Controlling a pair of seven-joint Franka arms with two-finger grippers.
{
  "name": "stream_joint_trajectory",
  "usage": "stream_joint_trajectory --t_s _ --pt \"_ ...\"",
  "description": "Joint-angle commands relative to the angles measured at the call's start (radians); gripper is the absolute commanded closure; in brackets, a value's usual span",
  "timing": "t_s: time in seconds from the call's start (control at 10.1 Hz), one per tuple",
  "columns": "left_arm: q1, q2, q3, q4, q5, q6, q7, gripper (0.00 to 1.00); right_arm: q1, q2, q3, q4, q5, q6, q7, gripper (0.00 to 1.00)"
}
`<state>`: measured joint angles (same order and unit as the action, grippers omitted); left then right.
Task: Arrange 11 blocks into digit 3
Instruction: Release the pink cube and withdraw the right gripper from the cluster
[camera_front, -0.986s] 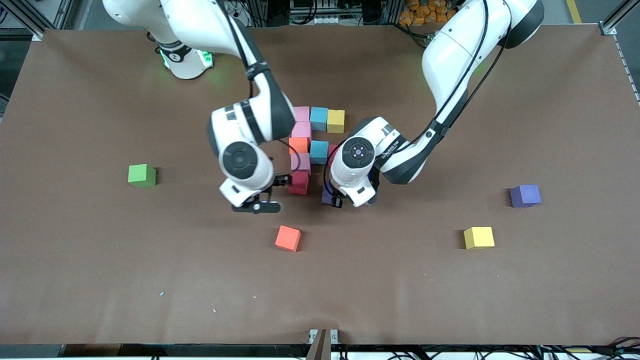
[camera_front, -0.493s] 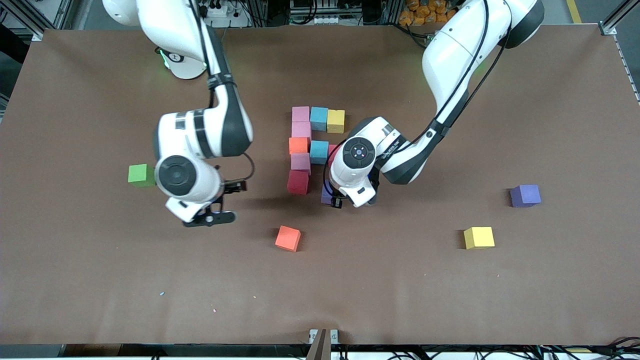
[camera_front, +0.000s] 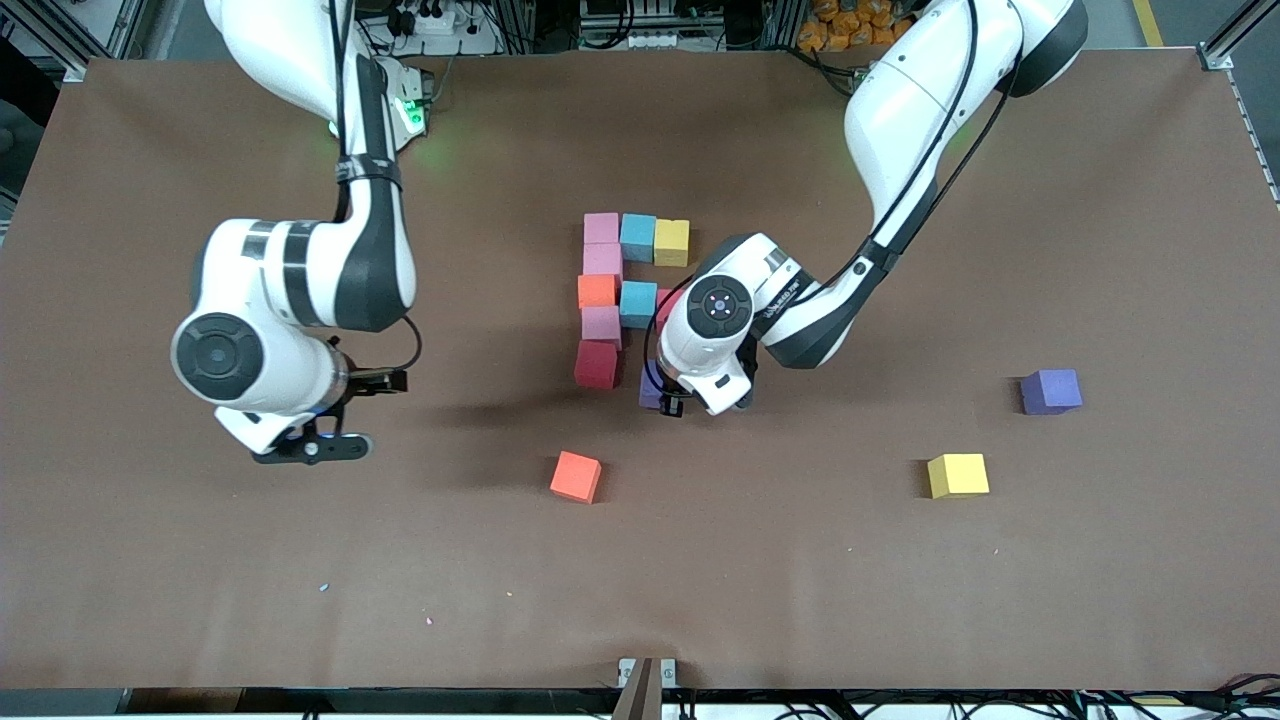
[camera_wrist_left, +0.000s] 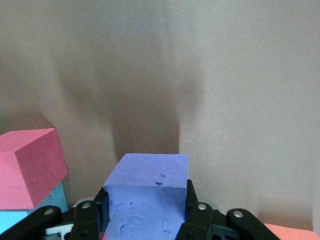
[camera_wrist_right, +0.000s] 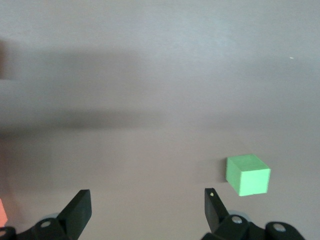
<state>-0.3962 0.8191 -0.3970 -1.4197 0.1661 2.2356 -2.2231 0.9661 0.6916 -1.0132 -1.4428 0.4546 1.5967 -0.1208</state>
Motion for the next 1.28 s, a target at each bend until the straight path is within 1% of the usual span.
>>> stream_joint_trajectory --t_s 0.0,0.39,0.49,0.59,0.69,0.79,0.89,0.99,1.08,1.18 --pt "-0.016 0.006 0.012 0.028 -0.023 -0.016 -0.053 0.42 0.006 -0.102 -0.018 -0.051 0.015 -0.03 -0.066 0.0" --pt "-0.044 0.005 0.015 0.024 -0.014 -0.016 -0.11 0.42 0.011 -0.21 -0.048 -0.061 0.003 -0.115 -0.073 0.0" --pt "-0.052 0.005 0.015 0.021 -0.013 -0.016 -0.113 0.42 0.026 -0.216 -0.068 -0.059 -0.007 -0.142 -0.071 0.0" --pt "-0.061 0.009 0.017 0.021 -0.008 -0.016 -0.137 0.42 0.042 -0.23 -0.099 -0.059 -0.007 -0.161 -0.073 0.0" --pt "-0.081 0.009 0.036 0.021 -0.005 -0.016 -0.144 0.42 0.057 -0.24 -0.122 -0.054 -0.007 -0.162 -0.073 0.0" --pt "-0.113 0.009 0.065 0.021 -0.003 -0.016 -0.145 0.42 0.087 -0.257 -0.167 -0.054 -0.007 -0.173 -0.073 0.0" --pt "-0.125 0.011 0.079 0.021 -0.005 -0.016 -0.147 0.42 0.101 -0.259 -0.209 -0.054 -0.007 -0.208 -0.071 0.0" --pt "-0.127 0.014 0.08 0.021 -0.003 -0.014 -0.15 0.42 0.108 -0.26 -0.241 -0.057 -0.007 -0.221 -0.073 0.0" --pt "-0.139 0.023 0.081 0.021 -0.002 -0.011 -0.162 0.42 0.123 -0.261 -0.287 -0.057 -0.007 -0.247 -0.073 0.0" --pt "-0.151 0.025 0.096 0.021 -0.002 -0.008 -0.164 0.42 0.122 -0.264 -0.306 -0.056 -0.008 -0.268 -0.076 0.0"
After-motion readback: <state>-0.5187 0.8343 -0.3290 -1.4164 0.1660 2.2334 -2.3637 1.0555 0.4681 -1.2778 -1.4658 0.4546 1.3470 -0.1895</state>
